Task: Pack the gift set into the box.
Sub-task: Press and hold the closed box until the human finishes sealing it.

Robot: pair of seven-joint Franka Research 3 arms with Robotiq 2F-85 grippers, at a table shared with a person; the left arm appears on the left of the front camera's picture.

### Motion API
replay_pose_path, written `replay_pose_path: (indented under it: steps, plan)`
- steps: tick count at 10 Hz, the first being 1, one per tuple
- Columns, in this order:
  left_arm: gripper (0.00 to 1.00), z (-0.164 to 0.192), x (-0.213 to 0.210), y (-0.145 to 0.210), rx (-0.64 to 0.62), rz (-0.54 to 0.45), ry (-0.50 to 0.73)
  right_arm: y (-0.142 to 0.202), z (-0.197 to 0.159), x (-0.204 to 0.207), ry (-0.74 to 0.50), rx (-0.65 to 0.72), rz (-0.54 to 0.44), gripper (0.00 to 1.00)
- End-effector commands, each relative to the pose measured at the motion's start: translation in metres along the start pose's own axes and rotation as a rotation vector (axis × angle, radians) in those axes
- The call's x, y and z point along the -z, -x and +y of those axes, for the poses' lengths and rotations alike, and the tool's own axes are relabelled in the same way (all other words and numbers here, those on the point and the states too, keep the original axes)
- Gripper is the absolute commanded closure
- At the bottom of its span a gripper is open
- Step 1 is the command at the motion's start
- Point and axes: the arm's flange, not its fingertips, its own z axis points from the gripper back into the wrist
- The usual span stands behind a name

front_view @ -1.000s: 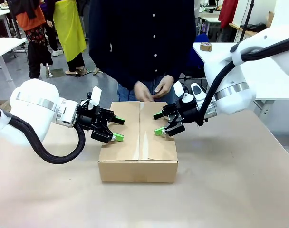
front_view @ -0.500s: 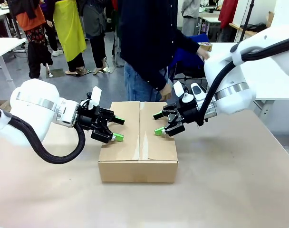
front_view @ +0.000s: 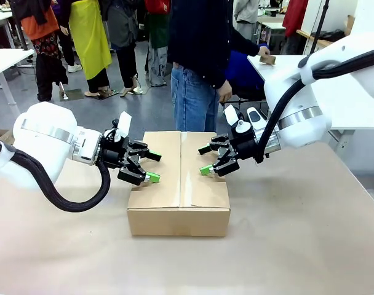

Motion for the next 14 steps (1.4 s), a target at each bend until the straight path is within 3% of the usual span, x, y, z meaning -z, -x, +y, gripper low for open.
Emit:
replay_pose_path:
  steps: [1, 14]
  plan:
    - [0.00, -0.0010, 0.0007, 0.0028, 0.002, -0.003, 0.006, 0.0018, 0.0001, 0.0007, 0.003, 0.002, 0.006, 0.00]
    - [0.00, -0.0010, 0.0007, 0.0028, 0.002, -0.003, 0.006, 0.0018, 0.0001, 0.0007, 0.003, 0.002, 0.006, 0.00]
